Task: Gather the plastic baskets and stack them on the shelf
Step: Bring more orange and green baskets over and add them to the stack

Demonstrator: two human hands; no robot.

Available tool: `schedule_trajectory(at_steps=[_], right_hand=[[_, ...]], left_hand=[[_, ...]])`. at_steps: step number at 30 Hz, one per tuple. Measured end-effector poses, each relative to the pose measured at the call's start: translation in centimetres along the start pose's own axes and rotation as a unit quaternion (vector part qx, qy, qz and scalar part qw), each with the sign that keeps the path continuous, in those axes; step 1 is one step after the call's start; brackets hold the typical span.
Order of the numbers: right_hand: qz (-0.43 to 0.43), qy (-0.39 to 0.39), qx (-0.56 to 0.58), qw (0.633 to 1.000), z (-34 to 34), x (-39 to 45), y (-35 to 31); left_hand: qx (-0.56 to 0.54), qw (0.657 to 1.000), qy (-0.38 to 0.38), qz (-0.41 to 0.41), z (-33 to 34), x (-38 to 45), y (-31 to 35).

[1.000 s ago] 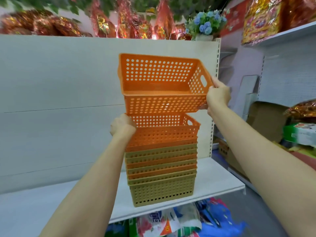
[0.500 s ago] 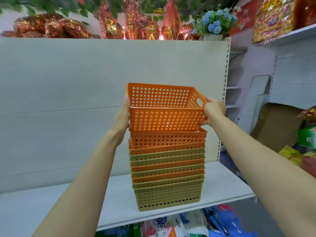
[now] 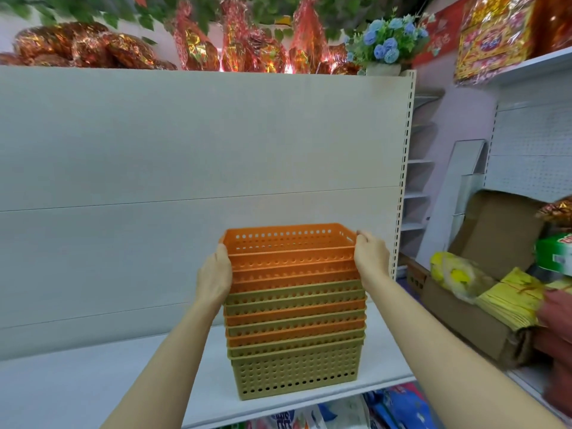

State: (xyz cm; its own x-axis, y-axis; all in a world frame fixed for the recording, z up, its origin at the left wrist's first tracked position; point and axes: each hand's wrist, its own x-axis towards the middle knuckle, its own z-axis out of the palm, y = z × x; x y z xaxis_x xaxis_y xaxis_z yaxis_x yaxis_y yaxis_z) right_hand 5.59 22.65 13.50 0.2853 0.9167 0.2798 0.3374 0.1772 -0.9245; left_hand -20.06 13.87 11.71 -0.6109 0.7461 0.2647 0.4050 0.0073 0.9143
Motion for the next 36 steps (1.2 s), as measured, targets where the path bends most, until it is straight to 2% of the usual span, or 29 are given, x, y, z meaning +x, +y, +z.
schedule_trajectory(at_steps=[3, 6, 10, 13, 16, 26, 28, 31, 36], right_hand=[[-0.019, 0.007, 0.03, 0.999, 0.4, -0.8, 0.5], [-0.029, -0.027, 0.046, 0.998, -0.1, -1.3, 0.7], [-0.086, -0.081, 0.055, 0.991, -0.9, -2.6, 1.7], [-0.12, -0.056, 0.056, 0.99, -0.7, -3.5, 2.3], [-0.148, -0.026, 0.028, 0.988, -0.2, -3.6, 2.8], [-0.201, -0.018, -0.056, 0.978, -0.2, -2.6, 3.8], [-0.234, 0.037, -0.105, 0.966, -0.3, -3.0, 3.8], [-0.309, 0.089, -0.155, 0.934, -0.1, -5.4, 3.3], [-0.437, 0.043, -0.19, 0.878, 1.4, -11.1, 3.7]], left_hand=[[-0.059, 0.998, -0.003, 0.007, 0.5, -1.1, -1.4], [-0.074, 0.997, -0.017, -0.002, 0.4, -0.9, -1.3], [-0.024, 0.998, 0.003, 0.056, 0.4, -1.7, -1.8], [0.005, 0.992, 0.023, 0.121, 0.7, -2.6, -2.4], [0.027, 0.989, 0.026, 0.145, 0.7, -3.1, -2.9], [0.157, 0.966, -0.038, 0.203, -1.6, -1.5, -3.6], [0.175, 0.959, -0.046, 0.22, -2.1, -1.1, -4.0], [0.239, 0.939, -0.012, 0.248, -3.3, -1.3, -4.8], [0.366, 0.878, 0.032, 0.305, -7.0, -4.6, -7.0]])
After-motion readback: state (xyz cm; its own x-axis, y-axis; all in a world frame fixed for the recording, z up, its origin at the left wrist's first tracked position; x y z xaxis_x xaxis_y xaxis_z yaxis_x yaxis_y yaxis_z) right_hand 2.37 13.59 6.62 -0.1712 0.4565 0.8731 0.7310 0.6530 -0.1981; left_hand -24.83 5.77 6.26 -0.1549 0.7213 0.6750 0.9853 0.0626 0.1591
